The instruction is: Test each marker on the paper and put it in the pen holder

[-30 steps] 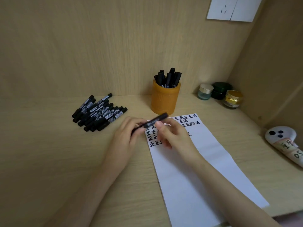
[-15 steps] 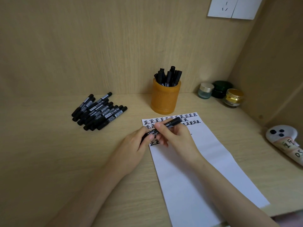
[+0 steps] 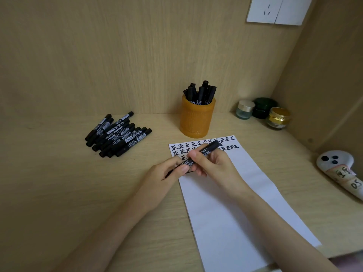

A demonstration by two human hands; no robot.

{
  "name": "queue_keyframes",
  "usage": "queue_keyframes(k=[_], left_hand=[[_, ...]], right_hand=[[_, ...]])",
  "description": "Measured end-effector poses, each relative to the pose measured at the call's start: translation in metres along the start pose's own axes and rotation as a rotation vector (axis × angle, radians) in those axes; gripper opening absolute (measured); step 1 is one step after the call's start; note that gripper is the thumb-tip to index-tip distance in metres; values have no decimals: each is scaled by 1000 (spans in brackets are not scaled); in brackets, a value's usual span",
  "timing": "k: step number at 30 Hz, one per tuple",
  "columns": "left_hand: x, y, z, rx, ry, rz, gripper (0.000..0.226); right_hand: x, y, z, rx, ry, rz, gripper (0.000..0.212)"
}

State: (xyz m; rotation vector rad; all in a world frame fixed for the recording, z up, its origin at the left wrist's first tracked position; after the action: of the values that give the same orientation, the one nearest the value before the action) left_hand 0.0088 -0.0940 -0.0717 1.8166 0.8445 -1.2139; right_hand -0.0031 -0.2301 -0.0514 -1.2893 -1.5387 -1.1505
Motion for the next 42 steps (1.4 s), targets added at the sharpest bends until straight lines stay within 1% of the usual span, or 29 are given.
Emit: queue_keyframes(k=[2, 6, 9, 11, 14, 16, 19, 22, 25, 30, 34, 42], left_hand=[[0, -2, 2, 6, -32, -15, 28], [1, -3, 3, -23, 15, 20, 36], [3, -3, 0, -55, 21, -9, 38], [4, -4, 2, -27, 109, -16, 36], [2, -6, 8, 60, 286, -14, 24], [-1, -7, 14, 145, 368, -28, 15], [-1, -8, 15, 195, 427, -47, 20], [3, -8, 15, 199, 422, -74, 21], [5, -8, 15, 176, 407, -70, 20], [6, -7, 14, 180, 405, -93, 19], [7, -7, 14, 183, 414, -97, 21], [6, -7, 14, 179, 417, -101, 19]], right_hand=[[2, -1, -1, -1, 3, -8, 18], [-1, -3, -3, -68, 41, 15, 20], [-5, -3, -20, -210, 84, 61, 23], [-7, -1, -43, -319, 177, 66, 21], [-15, 2, -77, -395, 223, 81, 21], [-26, 1, -93, -418, 213, 142, 22], [-46, 2, -105, -440, 151, 219, 21], [-57, 6, -112, -485, 79, 250, 15], [-57, 6, -115, -536, 26, 247, 14], [-61, 6, -117, -577, -113, 249, 27], [-66, 6, -119, -600, -125, 229, 32], [-67, 7, -118, -580, -195, 211, 32]])
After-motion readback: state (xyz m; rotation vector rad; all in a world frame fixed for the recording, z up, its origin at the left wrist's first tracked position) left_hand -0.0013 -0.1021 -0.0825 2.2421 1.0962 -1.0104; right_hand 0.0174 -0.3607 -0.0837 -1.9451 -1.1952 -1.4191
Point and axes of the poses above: each hand's wrist, its own y-axis towards the middle knuckle, its own z-axis out of the palm, x = y × z, the point moved 5 cm from there along y, towards the middle knuckle, and after that the axes turned 9 degrees about -y, right-handed, at the moved point
